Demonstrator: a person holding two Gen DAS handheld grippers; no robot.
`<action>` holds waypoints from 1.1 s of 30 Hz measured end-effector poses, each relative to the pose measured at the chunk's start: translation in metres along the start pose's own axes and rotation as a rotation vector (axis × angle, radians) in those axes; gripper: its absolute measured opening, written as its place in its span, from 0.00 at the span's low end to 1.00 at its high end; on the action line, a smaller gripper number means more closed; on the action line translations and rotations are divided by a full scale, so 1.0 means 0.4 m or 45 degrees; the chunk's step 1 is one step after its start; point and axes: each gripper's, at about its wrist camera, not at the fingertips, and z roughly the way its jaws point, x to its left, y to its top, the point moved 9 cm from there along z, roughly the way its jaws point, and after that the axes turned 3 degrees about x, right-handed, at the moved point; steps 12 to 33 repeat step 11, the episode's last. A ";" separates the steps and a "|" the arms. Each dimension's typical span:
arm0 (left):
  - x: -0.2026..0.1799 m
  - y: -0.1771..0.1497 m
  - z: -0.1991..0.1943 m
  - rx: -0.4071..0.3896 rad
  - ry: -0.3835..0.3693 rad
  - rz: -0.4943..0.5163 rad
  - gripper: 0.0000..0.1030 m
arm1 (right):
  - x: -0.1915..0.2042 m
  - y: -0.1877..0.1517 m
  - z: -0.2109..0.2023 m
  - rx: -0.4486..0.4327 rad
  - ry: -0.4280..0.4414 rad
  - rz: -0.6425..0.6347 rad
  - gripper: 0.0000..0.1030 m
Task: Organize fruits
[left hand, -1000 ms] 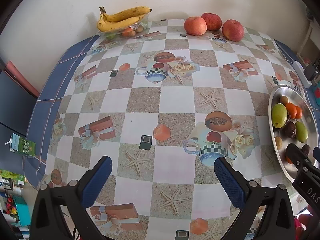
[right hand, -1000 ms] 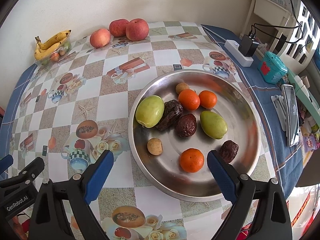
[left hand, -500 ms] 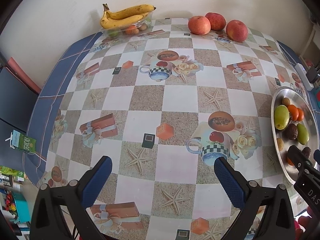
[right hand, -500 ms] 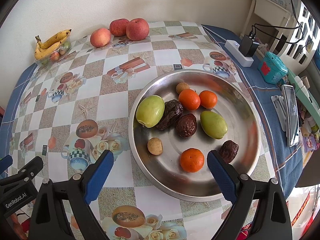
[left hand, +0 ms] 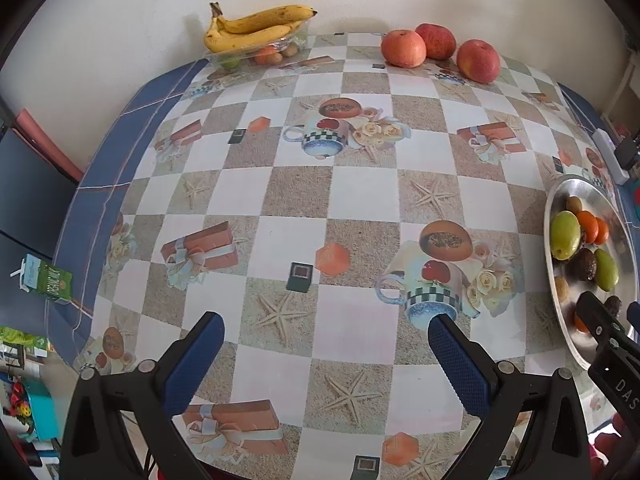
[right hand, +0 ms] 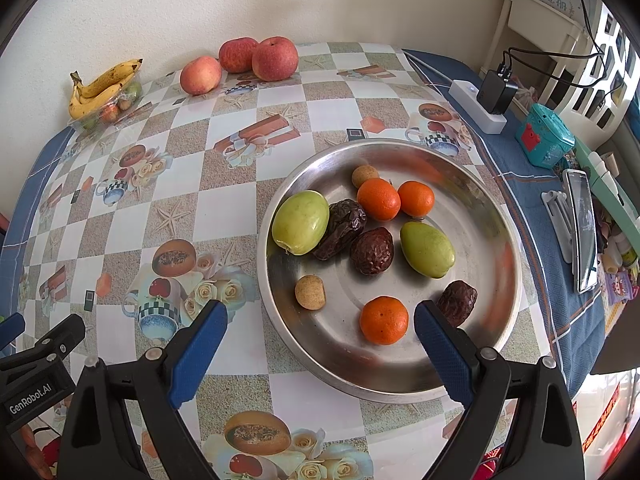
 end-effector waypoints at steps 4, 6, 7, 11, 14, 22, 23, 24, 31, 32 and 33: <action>0.010 -0.004 0.006 0.020 0.007 -0.024 1.00 | 0.000 0.000 0.000 -0.001 0.000 -0.001 0.92; 0.014 -0.005 0.005 0.021 0.012 -0.034 1.00 | 0.000 0.000 0.000 0.000 0.000 -0.001 0.92; 0.017 -0.005 0.006 0.023 0.017 -0.037 1.00 | 0.000 0.000 0.000 0.001 0.000 -0.001 0.92; 0.027 -0.009 0.012 0.044 0.023 -0.064 1.00 | -0.001 -0.001 0.000 0.001 0.000 -0.001 0.92; 0.027 -0.009 0.012 0.044 0.023 -0.064 1.00 | -0.001 -0.001 0.000 0.001 0.000 -0.001 0.92; 0.027 -0.009 0.012 0.044 0.023 -0.064 1.00 | -0.001 -0.001 0.000 0.001 0.000 -0.001 0.92; 0.027 -0.009 0.012 0.044 0.023 -0.064 1.00 | -0.001 -0.001 0.000 0.001 0.000 -0.001 0.92; 0.027 -0.009 0.012 0.044 0.023 -0.064 1.00 | -0.001 -0.001 0.000 0.001 0.000 -0.001 0.92; 0.027 -0.009 0.012 0.044 0.023 -0.064 1.00 | -0.001 -0.001 0.000 0.001 0.000 -0.001 0.92; 0.027 -0.009 0.012 0.044 0.023 -0.064 1.00 | -0.001 -0.001 0.000 0.001 0.000 -0.001 0.92; 0.027 -0.009 0.012 0.044 0.023 -0.064 1.00 | -0.001 -0.001 0.000 0.001 0.000 -0.001 0.92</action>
